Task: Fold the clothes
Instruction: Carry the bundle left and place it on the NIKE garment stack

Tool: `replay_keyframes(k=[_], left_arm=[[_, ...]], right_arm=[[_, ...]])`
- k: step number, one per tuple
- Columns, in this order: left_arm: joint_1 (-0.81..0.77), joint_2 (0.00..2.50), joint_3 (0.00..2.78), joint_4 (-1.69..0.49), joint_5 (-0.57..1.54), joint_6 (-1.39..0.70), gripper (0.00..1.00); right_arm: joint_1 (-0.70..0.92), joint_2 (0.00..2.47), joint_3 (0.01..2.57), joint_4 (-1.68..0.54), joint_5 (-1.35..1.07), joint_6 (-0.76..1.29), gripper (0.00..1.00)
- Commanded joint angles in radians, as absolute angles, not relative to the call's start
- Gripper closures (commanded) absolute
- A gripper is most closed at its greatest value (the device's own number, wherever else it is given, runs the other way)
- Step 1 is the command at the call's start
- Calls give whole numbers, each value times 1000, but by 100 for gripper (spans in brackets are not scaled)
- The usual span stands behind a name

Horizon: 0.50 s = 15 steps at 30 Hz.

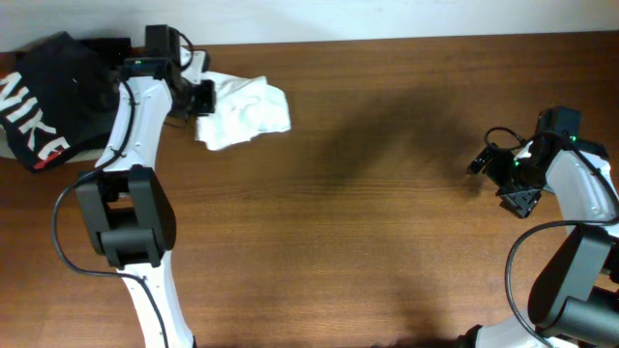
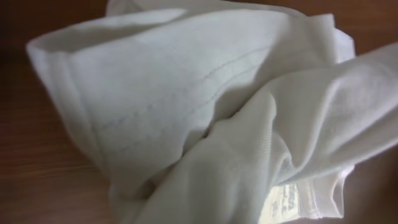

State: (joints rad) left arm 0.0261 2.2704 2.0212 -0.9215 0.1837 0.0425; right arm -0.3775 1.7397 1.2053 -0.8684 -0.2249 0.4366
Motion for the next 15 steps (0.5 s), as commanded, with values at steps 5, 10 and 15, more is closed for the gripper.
replay_keyframes(k=[5,10,15], left_arm=[[175,2274,2131,-833,81,154,99],[246,2273,2360,-897,81,70,99],[397,2273,2389,-925,75,-76,99]], right_arm=[[-381,1723,1208,-870,-212,430,1],[-381,1723,1208,-870,-213,430,1],[-381,1723,1208,-870,-213,430,1]])
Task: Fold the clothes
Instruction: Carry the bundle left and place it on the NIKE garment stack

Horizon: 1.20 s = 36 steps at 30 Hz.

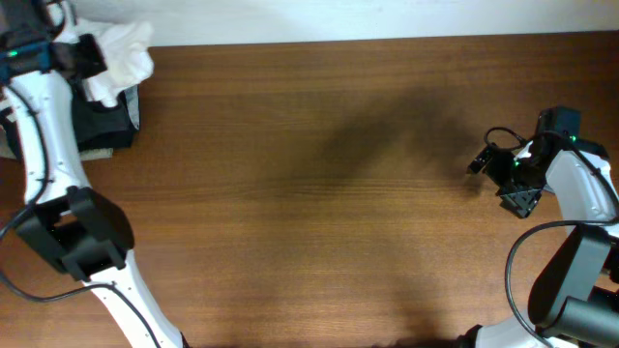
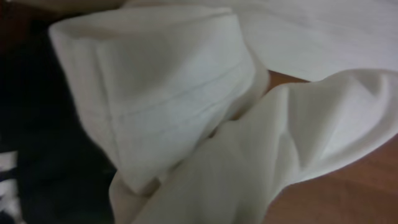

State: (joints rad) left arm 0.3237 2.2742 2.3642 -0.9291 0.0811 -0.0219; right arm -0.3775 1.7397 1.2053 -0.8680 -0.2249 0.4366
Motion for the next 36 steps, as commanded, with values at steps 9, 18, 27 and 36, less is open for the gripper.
replay_keyframes(k=[9,18,27,36], left_arm=[[574,2278,2368,-928,32,-143,99],[575,2450,2357,-913,-268,-303,37],[523,2279,2447,-853,-67,-302,68],[483,2545,2440,-728,-97,-299,100]], right_arm=[[-381,1723,1208,-870,-213,430,1],[-381,1723,1208,-870,-213,430,1],[-381,1723,1207,-870,-213,430,1],[-381,1723,1208,-870,-213,430,1]])
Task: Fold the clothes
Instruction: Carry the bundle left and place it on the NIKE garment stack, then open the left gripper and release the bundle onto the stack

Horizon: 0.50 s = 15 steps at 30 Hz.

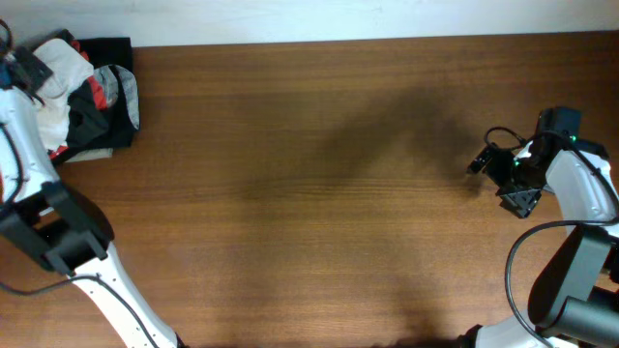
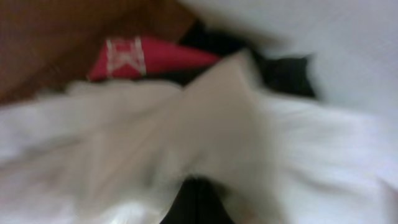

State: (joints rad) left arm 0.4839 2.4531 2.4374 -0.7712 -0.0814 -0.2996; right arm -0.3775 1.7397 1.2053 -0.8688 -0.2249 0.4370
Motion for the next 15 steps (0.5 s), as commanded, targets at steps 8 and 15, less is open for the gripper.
replay_keyframes(k=[8,15], left_arm=[[339,2443,2535,-671,-93,-208,100],[309,2458,2515,-706,-208,-208,100]], right_arm=[[-381,1723,1208,-870,-213,430,1],[-381,1723,1207,-870,-213,430,1]])
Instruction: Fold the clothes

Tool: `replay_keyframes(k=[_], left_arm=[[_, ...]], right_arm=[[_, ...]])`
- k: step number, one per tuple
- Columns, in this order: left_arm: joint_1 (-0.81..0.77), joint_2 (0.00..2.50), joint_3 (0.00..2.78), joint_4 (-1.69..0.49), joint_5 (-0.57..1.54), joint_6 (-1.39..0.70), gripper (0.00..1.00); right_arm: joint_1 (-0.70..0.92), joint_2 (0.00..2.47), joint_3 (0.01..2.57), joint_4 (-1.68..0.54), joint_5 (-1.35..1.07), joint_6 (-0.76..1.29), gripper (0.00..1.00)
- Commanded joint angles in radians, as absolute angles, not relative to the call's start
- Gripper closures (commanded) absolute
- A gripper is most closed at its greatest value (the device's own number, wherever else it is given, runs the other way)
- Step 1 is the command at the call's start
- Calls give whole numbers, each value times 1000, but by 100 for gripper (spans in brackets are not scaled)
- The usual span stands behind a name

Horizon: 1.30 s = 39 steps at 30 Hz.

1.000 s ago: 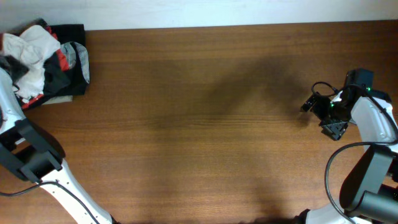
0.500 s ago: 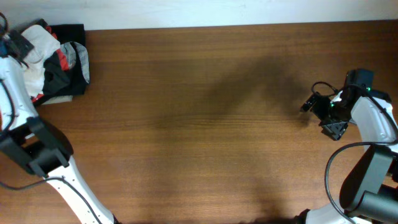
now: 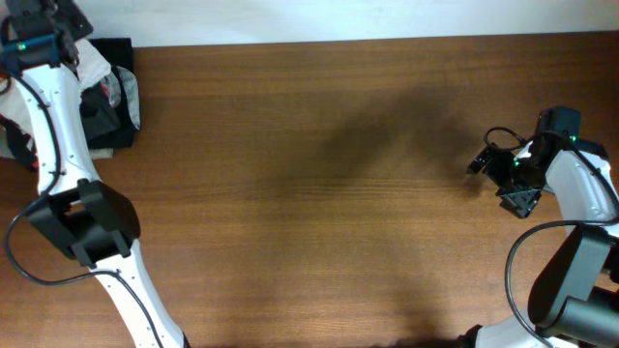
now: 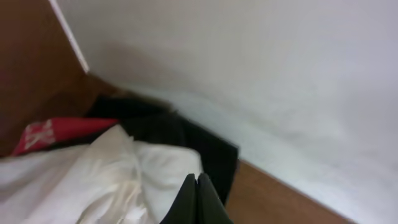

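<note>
A crumpled white garment (image 4: 93, 183) lies on top of a black garment (image 4: 186, 137) with a red patch (image 4: 43, 134), piled at the table's far left corner (image 3: 102, 82). My left gripper (image 4: 196, 178) is shut with nothing between its fingers, just above the white garment's edge and pointing toward the white wall. In the overhead view the left arm (image 3: 48, 87) reaches over that corner. My right gripper (image 3: 481, 162) hovers at the right side of the table, far from the clothes; its jaws are too small to read.
The white wall (image 4: 249, 62) stands right behind the pile, along the table's back edge (image 3: 338, 41). Brown tabletop (image 3: 309, 193) stretches between the two arms. The right arm's cable (image 3: 503, 135) loops beside its wrist.
The white garment filled the left wrist view in a blur; now it lies on the black pile and my left gripper is shut and empty, tilted toward the wall. The right arm is unchanged.
My left gripper had the crumpled white garment on the table, right of the black clothing. Then the garment was up at the far left corner, then down on the black pile. Now it rests there and the gripper is free of it.
</note>
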State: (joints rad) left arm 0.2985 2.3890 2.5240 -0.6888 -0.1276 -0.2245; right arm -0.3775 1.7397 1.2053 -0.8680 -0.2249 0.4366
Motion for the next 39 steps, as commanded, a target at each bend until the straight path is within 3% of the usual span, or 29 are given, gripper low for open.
replay_keyframes(k=[1,6,10,11,13,14,16,17,22,26,28,31,39], left_arm=[[312,2482,2515,-711,-210,-208,100],[319,2597,2515,-724,-202,-208,99],[314,2447,2516,-758,-156,-208,99],[304,2365,2516,-796,-86,-208,73],[288,2236,2516,-862,58,-208,67],[279,2177,2516,-888,124,-208,57],[259,2043,2516,-985,221,-208,17],[252,1997,2516,-1027,245,-208,2],[236,1855,2516,-1346,251,-208,1],[236,1855,2516,-1491,248,-208,1],[236,1855,2516,-1513,248,-208,1],[236,1855,2516,-1513,247,-208,1],[236,1855,2516,-1513,247,-208,1]], right_arm=[[-381,1723,1207,-870,-212,430,1],[-381,1723,1207,-870,-213,430,1],[-381,1723,1207,-870,-213,430,1],[-381,1723,1207,-870,-213,430,1],[-381,1723,1207,-870,-213,430,2],[-381,1723,1207,-870,-212,430,1],[-381,1723,1207,-870,-213,430,1],[-381,1723,1208,-870,-213,430,1],[-381,1723,1208,-842,-237,438,1],[-383,1718,1217,-894,-695,396,1],[-382,1663,1234,-894,-756,394,1],[-382,1367,1235,-913,-752,288,1],[-380,694,1234,-980,-750,288,1]])
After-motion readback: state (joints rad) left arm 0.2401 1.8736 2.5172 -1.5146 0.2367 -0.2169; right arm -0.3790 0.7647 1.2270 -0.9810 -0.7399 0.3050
